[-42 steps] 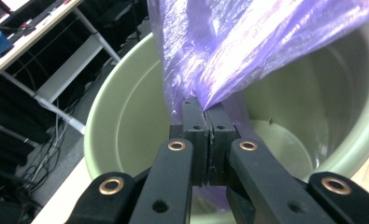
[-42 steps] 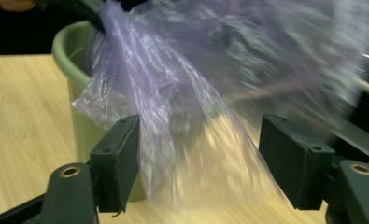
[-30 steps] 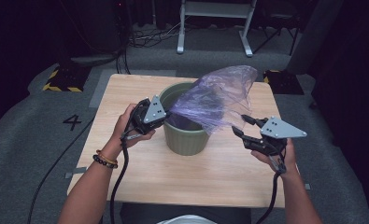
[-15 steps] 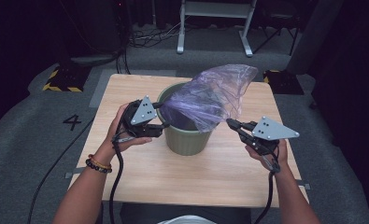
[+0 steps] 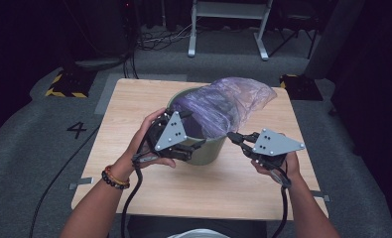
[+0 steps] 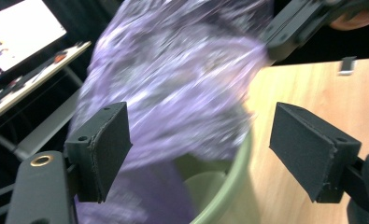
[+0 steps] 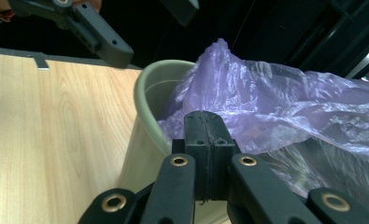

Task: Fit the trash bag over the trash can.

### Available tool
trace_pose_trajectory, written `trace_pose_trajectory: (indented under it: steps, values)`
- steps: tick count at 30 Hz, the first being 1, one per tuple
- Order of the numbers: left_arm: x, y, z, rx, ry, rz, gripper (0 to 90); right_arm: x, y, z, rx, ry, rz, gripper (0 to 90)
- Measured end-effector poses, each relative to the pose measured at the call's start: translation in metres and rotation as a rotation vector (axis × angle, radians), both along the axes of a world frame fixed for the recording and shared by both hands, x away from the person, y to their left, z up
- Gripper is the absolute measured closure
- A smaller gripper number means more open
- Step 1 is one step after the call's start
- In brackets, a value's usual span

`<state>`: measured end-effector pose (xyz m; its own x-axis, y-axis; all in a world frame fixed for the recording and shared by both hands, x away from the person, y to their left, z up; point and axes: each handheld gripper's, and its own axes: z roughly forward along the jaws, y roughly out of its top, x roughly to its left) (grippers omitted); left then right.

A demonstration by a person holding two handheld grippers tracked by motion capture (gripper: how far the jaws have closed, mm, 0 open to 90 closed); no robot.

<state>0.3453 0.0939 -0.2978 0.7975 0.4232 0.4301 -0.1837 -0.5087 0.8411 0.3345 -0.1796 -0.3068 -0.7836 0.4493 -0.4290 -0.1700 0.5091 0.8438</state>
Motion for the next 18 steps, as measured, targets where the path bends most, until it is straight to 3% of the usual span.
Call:
trace_pose_trajectory:
  steps: [5, 7, 9, 12, 18]
  values:
    - [-0.009, -0.016, 0.001, 0.033, -0.025, -0.028, 22.5, -0.008, 0.006, 0.003, -0.013, 0.001, 0.039, 90.0]
    - [-0.010, -0.022, 0.001, 0.069, -0.047, -0.002, 25.3, -0.010, 0.009, 0.005, -0.018, -0.004, 0.050, 90.0]
    - [-0.008, -0.026, 0.000, 0.094, -0.052, -0.003, 35.0, -0.011, 0.011, 0.006, -0.014, -0.005, 0.059, 90.0]
    - [-0.004, -0.025, -0.001, 0.099, -0.038, -0.004, 49.7, -0.012, 0.011, 0.006, -0.002, -0.004, 0.066, 90.0]
    - [-0.001, -0.020, -0.004, 0.102, -0.052, 0.004, 78.1, -0.013, 0.012, 0.004, 0.031, 0.011, 0.087, 86.0]
